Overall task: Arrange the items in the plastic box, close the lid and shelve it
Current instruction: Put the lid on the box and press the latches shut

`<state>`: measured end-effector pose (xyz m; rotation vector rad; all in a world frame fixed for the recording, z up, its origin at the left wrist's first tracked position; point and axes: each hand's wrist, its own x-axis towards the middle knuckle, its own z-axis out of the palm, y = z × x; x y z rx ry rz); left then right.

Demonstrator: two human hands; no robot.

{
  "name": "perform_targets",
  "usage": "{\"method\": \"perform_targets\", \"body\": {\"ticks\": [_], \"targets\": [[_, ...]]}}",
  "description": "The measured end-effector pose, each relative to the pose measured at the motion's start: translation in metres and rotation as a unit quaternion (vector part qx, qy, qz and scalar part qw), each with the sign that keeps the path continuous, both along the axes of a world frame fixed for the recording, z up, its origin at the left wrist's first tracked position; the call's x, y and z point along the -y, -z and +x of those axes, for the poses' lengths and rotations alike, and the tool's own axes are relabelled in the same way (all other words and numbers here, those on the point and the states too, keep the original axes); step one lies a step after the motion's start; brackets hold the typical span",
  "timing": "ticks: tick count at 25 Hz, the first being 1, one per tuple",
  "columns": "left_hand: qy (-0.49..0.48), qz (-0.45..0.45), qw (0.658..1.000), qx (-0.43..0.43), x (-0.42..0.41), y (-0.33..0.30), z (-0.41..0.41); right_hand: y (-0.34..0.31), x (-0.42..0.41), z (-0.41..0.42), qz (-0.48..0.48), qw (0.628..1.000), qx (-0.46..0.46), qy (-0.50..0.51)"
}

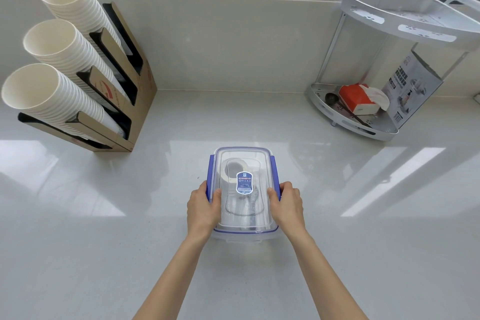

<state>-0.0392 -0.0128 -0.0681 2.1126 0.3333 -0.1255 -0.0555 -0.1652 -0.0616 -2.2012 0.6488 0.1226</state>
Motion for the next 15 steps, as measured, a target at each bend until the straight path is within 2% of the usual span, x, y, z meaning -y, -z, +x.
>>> {"method": "perform_targets", "body": {"ticks": [3, 8, 10, 13, 15], "targets": [[-0.006, 0.009, 1.000, 0.007, 0.003, 0.001, -0.001, 0.000, 0.000, 0.000, 0.005, 1.000, 0.002, 0.001], [-0.009, -0.045, 0.999, -0.028, -0.006, -0.002, 0.003, 0.002, 0.001, -0.005, 0.043, 0.999, 0.024, 0.003], [-0.014, -0.111, 0.991, -0.073, -0.010, -0.004, 0.006, 0.005, 0.007, -0.009, 0.083, 0.996, 0.018, 0.009], [-0.033, -0.222, 0.962, -0.157, -0.018, -0.009, 0.012, 0.003, 0.013, -0.019, 0.138, 0.990, -0.027, -0.013], [-0.037, -0.247, 0.949, -0.192, -0.019, -0.009, 0.013, 0.001, 0.016, -0.023, 0.157, 0.987, -0.042, -0.016]]}}
